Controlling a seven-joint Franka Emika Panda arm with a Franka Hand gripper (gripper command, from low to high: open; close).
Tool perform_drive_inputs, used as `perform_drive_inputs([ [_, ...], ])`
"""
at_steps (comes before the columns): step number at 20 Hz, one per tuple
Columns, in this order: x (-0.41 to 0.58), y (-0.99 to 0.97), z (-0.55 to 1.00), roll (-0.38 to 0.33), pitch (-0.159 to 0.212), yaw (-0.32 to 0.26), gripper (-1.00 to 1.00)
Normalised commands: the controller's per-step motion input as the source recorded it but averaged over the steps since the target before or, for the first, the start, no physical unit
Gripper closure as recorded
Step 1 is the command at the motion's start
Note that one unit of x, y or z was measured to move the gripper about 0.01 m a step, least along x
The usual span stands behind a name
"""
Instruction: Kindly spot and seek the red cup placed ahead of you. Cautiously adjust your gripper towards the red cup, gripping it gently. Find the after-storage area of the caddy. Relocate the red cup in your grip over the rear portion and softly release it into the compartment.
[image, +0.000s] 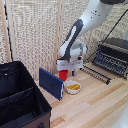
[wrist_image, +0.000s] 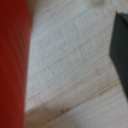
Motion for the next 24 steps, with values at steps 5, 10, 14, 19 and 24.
perform_drive_inputs([
  [5,0.034,0.00,-0.01,0.001,-0.077,0.000,1.00],
  [10,0.054,0.01,0.08,0.059,-0.014,0.003,1.00],
  [14,0.199,0.03,0.56,0.135,0.033,0.000,1.00],
  [19,0.220,0.01,0.72,0.153,0.007,-0.003,1.00],
  [24,0.211,0.01,0.78,0.130,0.013,-0.015,1.00],
])
